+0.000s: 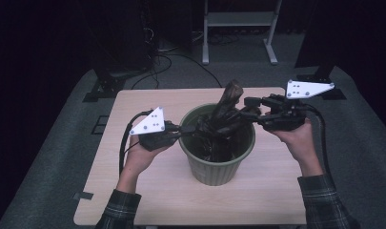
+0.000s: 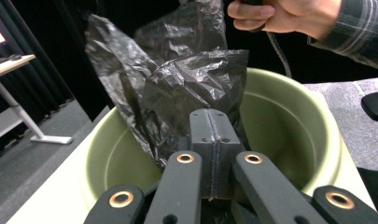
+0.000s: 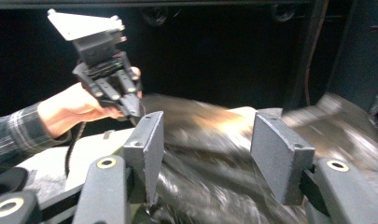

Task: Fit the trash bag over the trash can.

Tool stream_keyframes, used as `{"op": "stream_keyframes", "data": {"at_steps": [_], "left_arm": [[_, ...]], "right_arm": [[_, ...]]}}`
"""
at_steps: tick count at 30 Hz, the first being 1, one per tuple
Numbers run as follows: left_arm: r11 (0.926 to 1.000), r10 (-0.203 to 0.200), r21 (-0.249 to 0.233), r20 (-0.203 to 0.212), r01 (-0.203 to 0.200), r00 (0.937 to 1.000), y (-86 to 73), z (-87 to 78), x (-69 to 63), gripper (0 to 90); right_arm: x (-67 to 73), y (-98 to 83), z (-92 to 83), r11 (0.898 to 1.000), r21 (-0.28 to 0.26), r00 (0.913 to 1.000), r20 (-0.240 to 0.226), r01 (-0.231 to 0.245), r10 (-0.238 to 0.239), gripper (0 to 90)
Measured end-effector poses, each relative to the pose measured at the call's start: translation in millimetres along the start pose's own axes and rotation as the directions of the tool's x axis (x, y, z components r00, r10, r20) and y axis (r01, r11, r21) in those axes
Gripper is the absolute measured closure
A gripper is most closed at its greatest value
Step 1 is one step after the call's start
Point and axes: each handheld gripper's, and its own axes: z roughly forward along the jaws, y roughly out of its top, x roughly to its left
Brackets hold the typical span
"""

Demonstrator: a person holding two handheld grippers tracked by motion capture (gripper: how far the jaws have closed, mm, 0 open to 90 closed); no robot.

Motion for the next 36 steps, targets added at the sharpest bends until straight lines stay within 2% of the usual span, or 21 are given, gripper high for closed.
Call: {"op": "stream_keyframes", "data": {"at_steps": [6, 9, 13, 16, 21, 24, 26, 31, 36], "left_arm": [[0.9999, 0.016, 0.005, 0.009, -0.016, 0.9998, 8.1, 13.6, -1.6, 89.6], [0.9998, 0.013, 0.016, 0.006, -0.013, 0.9999, 8.9, 16.7, -0.9, 89.6], [0.9991, -0.004, 0.041, -0.019, 0.005, 0.9998, 6.9, 18.8, 3.4, 89.6], [0.9994, -0.019, 0.03, -0.021, 0.02, 0.9996, 6.4, 20.9, 5.6, 89.6], [0.9997, -0.011, 0.02, -0.009, 0.011, 0.9999, 9.9, 24.9, 4.0, 89.6], [0.9997, -0.006, 0.022, -0.006, 0.006, 1.0, 10.7, 24.6, 3.9, 89.6], [0.9997, -0.008, 0.023, -0.012, 0.009, 0.9999, 9.3, 21.6, 4.5, 89.6], [0.9995, -0.029, 0.009, -0.043, 0.029, 0.9986, -0.8, 3.1, 9.1, 89.6], [0.9991, -0.042, -0.001, -0.078, 0.042, 0.9961, -7.7, -18.0, 12.3, 89.6]], "right_arm": [[5.0, -4.1, 17.7, 0.999, 0.033, 0.9952, -0.097, -0.005, 0.008, 44.7], [7.4, -4.4, 19.3, 1.0, 0.023, 0.9929, -0.118, -0.013, 0.016, 45.7], [8.5, -0.7, 11.6, 1.0, -0.012, 0.9924, -0.12, -0.026, 0.025, 45.7], [9.3, 0.5, 7.9, 0.999, -0.014, 0.9915, -0.125, -0.038, 0.036, 46.6], [10.0, -7.8, 17.7, 0.999, 0.028, 0.989, -0.14, -0.043, 0.046, 52.2], [10.7, -11.9, 22.8, 0.998, 0.05, 0.9918, -0.124, -0.026, 0.032, 76.7], [10.9, -12.8, 21.5, 0.998, 0.061, 0.9962, -0.086, -0.006, 0.012, 89.1], [4.8, -13.3, 9.2, 0.999, 0.052, 0.9995, -0.024, -0.017, 0.018, 90.0], [-2.8, -16.8, -6.0, 0.999, 0.04, 0.9988, 0.033, -0.038, 0.036, 90.0]]}}
